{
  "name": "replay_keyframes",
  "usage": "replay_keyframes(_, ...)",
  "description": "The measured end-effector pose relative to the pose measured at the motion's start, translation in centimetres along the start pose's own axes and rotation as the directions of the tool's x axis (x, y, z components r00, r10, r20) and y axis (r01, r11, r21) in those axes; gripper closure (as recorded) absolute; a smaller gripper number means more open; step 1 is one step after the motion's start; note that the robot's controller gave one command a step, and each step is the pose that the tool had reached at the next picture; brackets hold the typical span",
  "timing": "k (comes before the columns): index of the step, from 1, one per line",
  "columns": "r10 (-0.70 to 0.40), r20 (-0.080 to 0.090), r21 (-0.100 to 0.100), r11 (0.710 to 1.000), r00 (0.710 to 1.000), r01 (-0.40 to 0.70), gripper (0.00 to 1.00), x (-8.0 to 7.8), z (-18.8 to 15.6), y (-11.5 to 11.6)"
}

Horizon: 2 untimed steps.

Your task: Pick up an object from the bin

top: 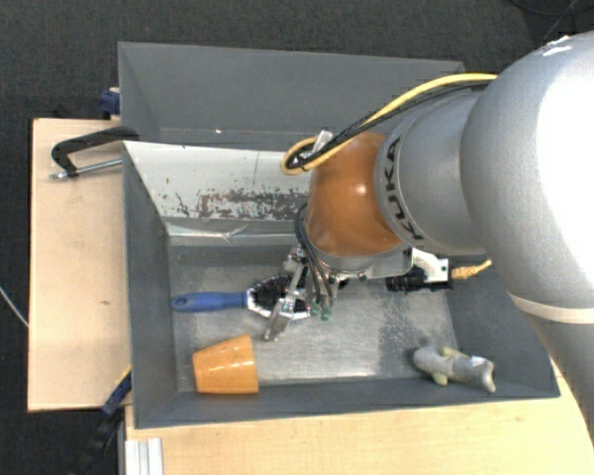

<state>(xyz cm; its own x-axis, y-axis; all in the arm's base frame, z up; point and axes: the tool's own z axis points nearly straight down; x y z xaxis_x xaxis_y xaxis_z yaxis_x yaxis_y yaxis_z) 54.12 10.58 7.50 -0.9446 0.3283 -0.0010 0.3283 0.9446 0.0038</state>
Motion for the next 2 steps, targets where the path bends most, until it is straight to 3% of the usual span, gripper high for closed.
replay_keyframes(1,0.002,0.007,-0.003,1.0,1.0,-0.002,1.0,-0.2,-0.1,0.0)
replay_keyframes(2,0.0,0.008,-0.003,1.0,1.0,0.0,1.0,-0.4,-12.5,0.3)
